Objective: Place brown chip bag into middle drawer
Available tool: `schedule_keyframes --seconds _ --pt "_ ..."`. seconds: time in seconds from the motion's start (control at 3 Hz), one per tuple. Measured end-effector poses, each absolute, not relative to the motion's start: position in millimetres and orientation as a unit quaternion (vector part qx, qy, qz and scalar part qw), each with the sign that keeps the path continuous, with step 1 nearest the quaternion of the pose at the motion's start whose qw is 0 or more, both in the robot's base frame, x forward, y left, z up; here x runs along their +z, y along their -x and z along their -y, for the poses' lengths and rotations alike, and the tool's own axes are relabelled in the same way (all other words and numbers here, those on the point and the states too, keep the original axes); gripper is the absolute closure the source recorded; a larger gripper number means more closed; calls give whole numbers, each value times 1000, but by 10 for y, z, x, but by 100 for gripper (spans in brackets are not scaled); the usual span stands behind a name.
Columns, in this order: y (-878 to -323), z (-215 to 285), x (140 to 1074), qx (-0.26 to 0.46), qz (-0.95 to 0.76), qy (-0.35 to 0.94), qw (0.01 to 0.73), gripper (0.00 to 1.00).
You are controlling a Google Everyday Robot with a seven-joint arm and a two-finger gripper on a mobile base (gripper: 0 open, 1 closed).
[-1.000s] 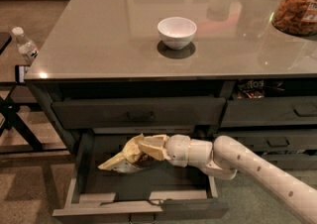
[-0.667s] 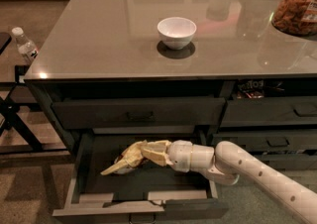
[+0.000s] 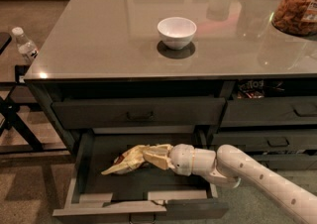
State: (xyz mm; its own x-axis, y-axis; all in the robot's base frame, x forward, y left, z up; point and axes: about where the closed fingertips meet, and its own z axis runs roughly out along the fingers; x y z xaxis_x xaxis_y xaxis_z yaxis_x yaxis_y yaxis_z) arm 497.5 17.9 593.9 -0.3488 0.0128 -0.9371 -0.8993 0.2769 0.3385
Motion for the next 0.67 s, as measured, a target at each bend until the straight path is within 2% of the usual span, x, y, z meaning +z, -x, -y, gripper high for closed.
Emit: schedule_keyframes --seconds 0.33,0.67 --pt "-4975 -179 5939 497 -654 339 459 51" --pt "-4975 -180 5939 497 -654 339 459 27"
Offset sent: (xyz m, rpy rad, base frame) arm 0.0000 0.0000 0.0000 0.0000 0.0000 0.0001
